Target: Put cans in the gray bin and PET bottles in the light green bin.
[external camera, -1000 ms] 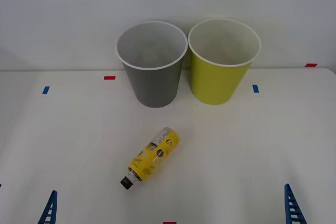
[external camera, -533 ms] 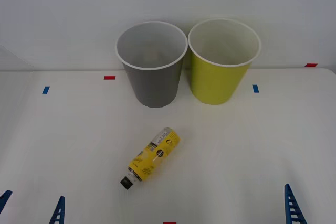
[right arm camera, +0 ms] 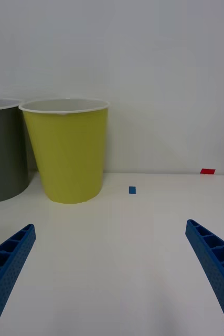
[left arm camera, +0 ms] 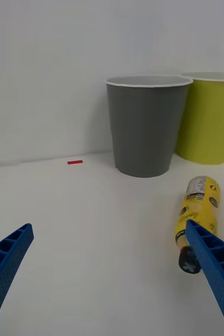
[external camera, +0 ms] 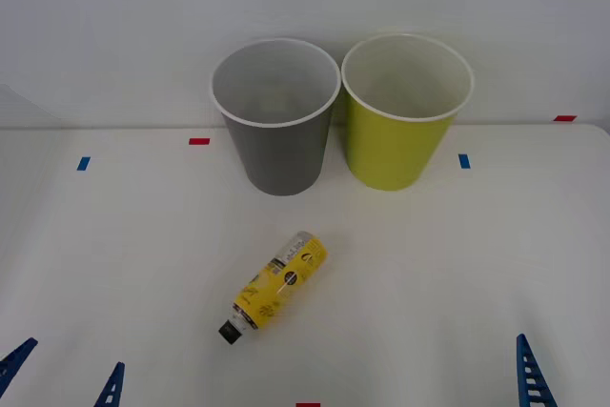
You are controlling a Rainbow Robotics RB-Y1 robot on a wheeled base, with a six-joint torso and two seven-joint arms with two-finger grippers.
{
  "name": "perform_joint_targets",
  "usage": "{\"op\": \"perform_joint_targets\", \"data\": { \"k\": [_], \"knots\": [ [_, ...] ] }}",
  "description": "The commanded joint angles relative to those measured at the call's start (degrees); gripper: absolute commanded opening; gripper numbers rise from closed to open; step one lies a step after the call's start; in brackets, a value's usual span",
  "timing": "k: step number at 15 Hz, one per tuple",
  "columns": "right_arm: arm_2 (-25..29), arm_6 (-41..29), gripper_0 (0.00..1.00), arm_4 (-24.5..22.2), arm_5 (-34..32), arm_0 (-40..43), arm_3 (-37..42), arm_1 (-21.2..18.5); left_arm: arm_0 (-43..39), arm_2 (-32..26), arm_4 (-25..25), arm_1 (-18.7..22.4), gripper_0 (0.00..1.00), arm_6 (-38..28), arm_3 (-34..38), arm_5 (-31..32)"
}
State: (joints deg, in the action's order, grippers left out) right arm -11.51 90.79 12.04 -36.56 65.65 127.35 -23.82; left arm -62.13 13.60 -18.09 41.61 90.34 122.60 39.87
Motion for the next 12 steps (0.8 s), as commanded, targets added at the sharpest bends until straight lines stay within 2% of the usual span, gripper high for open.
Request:
{"op": "perform_joint_targets", "data": {
  "k": [1,5,7,12],
  "knots": [
    [0.0,0.0,1.0,0.0,0.0,0.0,0.0,0.0,3.9,2.8,-0.8,5.8,1.0,1.2,0.1,-3.6],
    [0.0,0.0,1.0,0.0,0.0,0.0,0.0,0.0,9.7,6.2,-1.3,11.1,1.0,2.5,0.1,-7.1],
    [0.0,0.0,1.0,0.0,0.0,0.0,0.0,0.0,12.0,7.2,-1.7,12.4,1.0,3.0,0.1,-8.4],
    [0.0,0.0,1.0,0.0,0.0,0.0,0.0,0.0,18.5,7.4,-2.0,12.6,1.0,3.8,6.0,-24.1]
  ]
}}
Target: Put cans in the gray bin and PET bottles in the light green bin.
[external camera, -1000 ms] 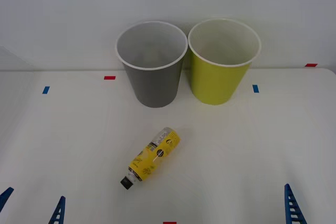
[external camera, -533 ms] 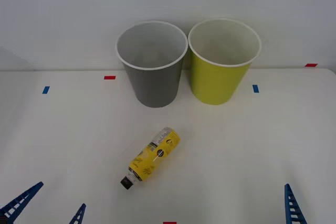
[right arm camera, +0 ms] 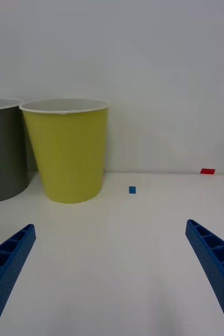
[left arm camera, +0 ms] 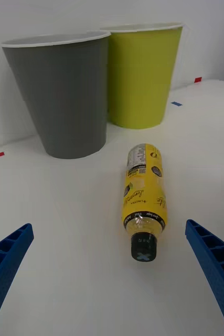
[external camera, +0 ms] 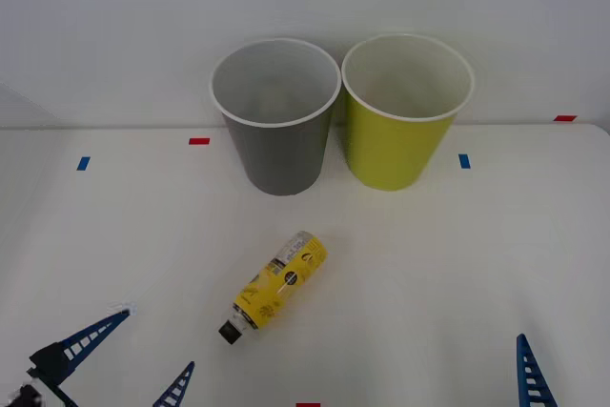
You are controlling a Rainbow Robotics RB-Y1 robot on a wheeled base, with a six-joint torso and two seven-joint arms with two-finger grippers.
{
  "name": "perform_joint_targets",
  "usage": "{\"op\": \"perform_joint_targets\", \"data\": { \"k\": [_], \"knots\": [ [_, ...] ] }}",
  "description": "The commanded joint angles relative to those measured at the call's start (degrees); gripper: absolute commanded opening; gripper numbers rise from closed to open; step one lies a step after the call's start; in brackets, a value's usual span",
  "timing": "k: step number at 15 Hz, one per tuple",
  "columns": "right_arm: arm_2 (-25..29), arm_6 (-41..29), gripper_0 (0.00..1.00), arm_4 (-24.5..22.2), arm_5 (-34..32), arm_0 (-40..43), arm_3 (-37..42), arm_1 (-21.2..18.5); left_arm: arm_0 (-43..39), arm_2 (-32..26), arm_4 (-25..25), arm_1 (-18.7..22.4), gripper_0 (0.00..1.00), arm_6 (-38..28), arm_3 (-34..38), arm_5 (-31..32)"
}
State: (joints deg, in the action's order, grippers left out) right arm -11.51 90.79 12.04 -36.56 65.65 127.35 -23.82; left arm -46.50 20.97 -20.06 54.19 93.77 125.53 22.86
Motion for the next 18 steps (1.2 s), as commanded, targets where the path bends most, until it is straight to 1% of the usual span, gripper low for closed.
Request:
{"op": "perform_joint_targets", "data": {
  "k": [1,3,4,8,9,11,13,16,18],
  "knots": [
    [0.0,0.0,1.0,0.0,0.0,0.0,0.0,0.0,4.0,0.0,-0.1,0.1,1.0,0.4,4.6,-10.2],
    [0.0,0.0,1.0,0.0,0.0,0.0,0.0,0.0,6.3,1.1,0.2,0.1,1.0,0.4,7.0,-15.3],
    [0.0,0.0,1.0,0.0,0.0,0.0,0.0,0.0,8.0,2.1,0.1,0.1,1.0,0.4,6.8,-16.2],
    [0.0,0.0,1.0,0.0,0.0,0.0,0.0,0.0,15.1,3.5,0.1,0.0,1.0,0.4,6.8,-24.6],
    [0.0,0.0,1.0,0.0,0.0,0.0,0.0,0.0,17.0,5.2,0.1,-0.1,1.0,0.3,6.8,-25.9],
    [0.0,0.0,1.0,0.0,0.0,0.0,0.0,0.0,20.1,7.7,0.4,-1.9,1.0,0.2,6.8,-30.2],
    [0.0,0.0,1.0,0.0,0.0,0.0,0.0,0.0,22.6,8.3,0.9,-3.3,1.0,0.4,6.8,-34.1],
    [0.0,0.0,1.0,0.0,0.0,0.0,0.0,0.0,28.3,9.3,1.5,-4.2,1.0,0.2,6.8,-42.1],
    [0.0,0.0,1.0,0.0,0.0,0.0,0.0,0.0,32.5,11.4,4.2,-5.1,1.0,-0.5,6.9,-47.2]
  ]
}}
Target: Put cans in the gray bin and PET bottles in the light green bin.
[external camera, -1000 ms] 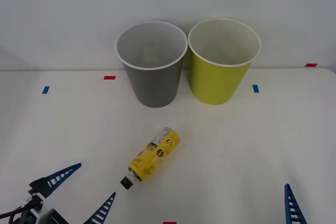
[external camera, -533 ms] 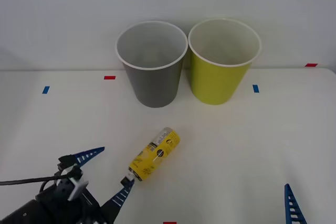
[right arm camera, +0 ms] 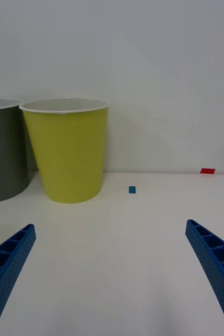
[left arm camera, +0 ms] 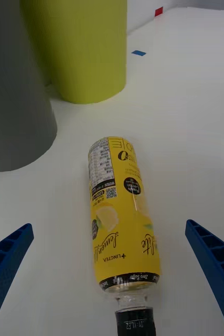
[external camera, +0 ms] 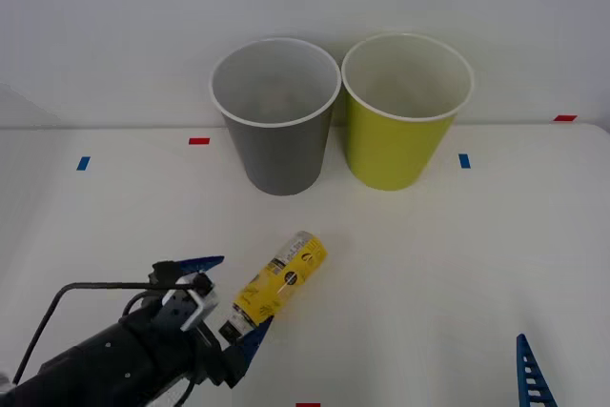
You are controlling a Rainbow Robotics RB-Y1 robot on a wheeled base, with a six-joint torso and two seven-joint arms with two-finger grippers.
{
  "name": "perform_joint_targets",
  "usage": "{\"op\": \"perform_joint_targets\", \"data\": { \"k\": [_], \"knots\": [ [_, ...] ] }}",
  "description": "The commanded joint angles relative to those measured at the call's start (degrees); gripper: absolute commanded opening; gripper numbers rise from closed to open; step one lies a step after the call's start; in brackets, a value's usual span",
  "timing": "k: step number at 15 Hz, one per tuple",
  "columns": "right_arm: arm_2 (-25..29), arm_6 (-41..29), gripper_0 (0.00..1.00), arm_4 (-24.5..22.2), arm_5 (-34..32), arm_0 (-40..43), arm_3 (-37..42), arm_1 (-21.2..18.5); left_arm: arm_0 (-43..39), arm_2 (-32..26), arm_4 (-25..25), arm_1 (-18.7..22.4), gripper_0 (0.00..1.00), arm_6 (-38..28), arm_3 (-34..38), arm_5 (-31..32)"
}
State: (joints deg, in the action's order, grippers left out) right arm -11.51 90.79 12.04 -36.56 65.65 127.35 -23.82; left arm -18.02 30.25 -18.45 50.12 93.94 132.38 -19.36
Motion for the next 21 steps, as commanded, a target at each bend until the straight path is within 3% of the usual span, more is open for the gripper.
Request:
{"op": "perform_joint_targets", "data": {
  "k": [1,6,9,16,21],
  "knots": [
    [0.0,0.0,1.0,0.0,0.0,0.0,0.0,0.0,6.1,3.0,4.1,-1.8,1.0,-1.3,0.0,-8.0],
    [0.0,0.0,1.0,0.0,0.0,0.0,0.0,0.0,14.4,8.2,10.7,-3.9,1.0,-8.6,0.2,-19.7],
    [0.0,0.0,1.0,0.0,0.0,0.0,0.0,0.0,18.7,9.1,10.9,-5.7,1.0,-8.9,0.2,-26.0],
    [0.0,0.0,1.0,0.0,0.0,0.0,0.0,0.0,23.8,10.5,11.2,-14.9,1.0,-11.1,0.1,-40.4],
    [0.0,0.0,1.0,0.0,0.0,0.0,0.0,0.0,25.0,11.8,11.7,-15.2,1.0,-12.1,-0.9,-41.7]
  ]
}}
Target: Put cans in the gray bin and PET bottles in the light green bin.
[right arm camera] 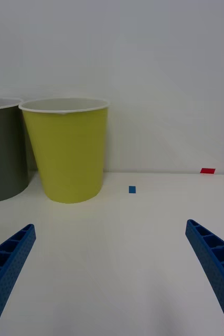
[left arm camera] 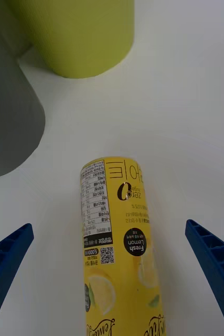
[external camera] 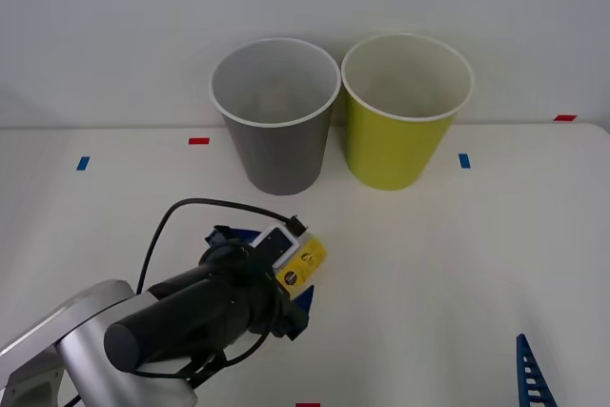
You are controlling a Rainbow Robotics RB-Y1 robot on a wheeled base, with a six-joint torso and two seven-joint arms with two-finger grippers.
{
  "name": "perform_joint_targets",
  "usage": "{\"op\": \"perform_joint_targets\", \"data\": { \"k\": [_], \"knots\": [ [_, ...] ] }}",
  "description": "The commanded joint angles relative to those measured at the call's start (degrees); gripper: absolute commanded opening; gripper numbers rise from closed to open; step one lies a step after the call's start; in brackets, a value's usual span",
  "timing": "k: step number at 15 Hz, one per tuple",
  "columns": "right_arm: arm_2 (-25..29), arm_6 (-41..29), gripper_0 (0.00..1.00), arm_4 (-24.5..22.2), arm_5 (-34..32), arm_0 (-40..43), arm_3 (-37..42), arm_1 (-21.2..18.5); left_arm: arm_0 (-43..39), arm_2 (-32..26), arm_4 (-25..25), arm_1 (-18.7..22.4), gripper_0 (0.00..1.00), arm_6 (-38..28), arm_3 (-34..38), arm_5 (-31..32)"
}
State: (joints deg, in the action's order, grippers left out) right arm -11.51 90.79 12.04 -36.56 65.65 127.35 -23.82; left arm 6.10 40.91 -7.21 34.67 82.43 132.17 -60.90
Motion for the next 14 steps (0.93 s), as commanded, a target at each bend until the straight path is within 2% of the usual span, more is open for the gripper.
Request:
{"op": "perform_joint_targets", "data": {
  "k": [1,6,10,14],
  "knots": [
    [0.0,0.0,1.0,0.0,0.0,0.0,0.0,0.0,1.9,2.4,2.1,0.2,1.0,-1.2,-1.5,-0.2],
    [0.0,0.0,1.0,0.0,0.0,0.0,0.0,0.0,4.2,3.7,3.1,-1.4,1.0,-4.0,-3.9,-0.4],
    [0.0,0.0,1.0,0.0,0.0,0.0,0.0,0.0,5.5,3.7,2.3,-3.1,1.0,-5.7,-4.1,-5.8],
    [0.0,0.0,1.0,0.0,0.0,0.0,0.0,0.0,8.1,3.7,1.0,-5.8,1.0,-6.8,-8.6,-6.3]
  ]
}}
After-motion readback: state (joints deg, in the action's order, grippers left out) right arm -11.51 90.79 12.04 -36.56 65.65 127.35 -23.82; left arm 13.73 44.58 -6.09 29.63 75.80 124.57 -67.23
